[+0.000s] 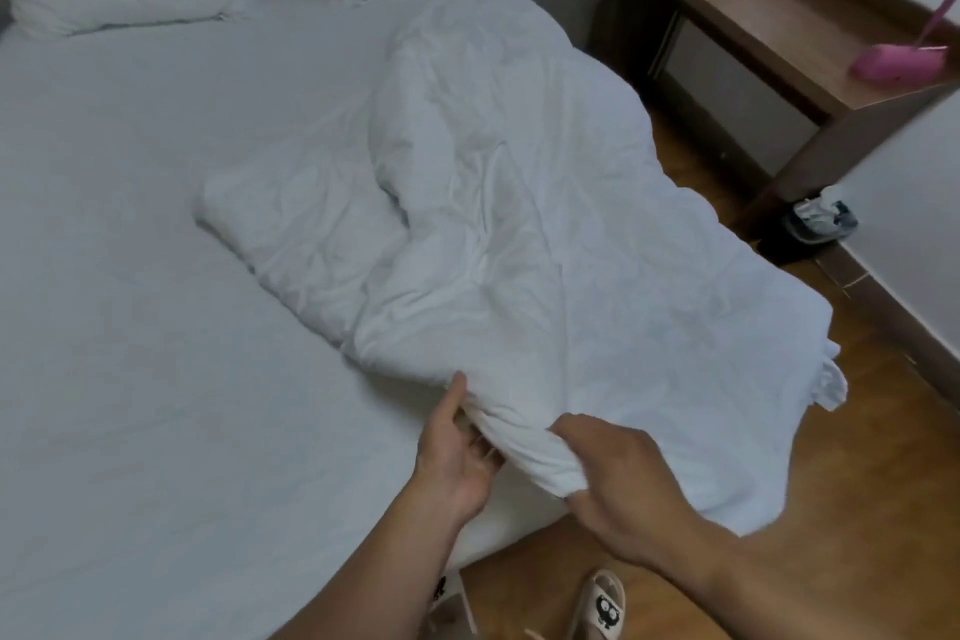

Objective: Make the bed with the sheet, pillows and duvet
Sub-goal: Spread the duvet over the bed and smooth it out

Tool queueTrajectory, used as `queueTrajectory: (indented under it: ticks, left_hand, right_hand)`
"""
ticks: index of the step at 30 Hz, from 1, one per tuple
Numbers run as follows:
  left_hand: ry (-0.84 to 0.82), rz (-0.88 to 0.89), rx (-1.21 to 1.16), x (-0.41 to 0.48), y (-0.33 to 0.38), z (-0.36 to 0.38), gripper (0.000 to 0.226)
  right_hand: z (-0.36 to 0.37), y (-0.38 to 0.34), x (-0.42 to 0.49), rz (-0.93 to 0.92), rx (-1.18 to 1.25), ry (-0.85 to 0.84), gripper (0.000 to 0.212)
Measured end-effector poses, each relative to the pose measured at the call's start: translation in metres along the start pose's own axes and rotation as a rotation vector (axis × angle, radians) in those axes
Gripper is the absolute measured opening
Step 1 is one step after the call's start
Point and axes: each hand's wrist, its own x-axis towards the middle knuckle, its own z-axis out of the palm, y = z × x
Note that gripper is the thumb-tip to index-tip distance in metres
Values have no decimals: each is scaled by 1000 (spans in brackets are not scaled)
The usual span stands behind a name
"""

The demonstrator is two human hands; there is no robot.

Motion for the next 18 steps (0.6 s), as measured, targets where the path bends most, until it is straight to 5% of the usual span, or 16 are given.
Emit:
queueTrajectory:
  ticks: [6,12,15,18]
  left_hand:
    - [-206,-95,53,36,24,24,60]
    - [69,183,160,4,26,-5,49]
    - [245,388,465,-36,27,-38,47]
    - [306,616,764,-80,17,-60,45]
  right_hand:
    - [-6,5,-33,173,137,84,36]
    - [36,-3,-32,326,-54,-187,54]
    - [44,-37,-25,76,208,-245,81]
    - [44,-78,-4,5,541,-105,73]
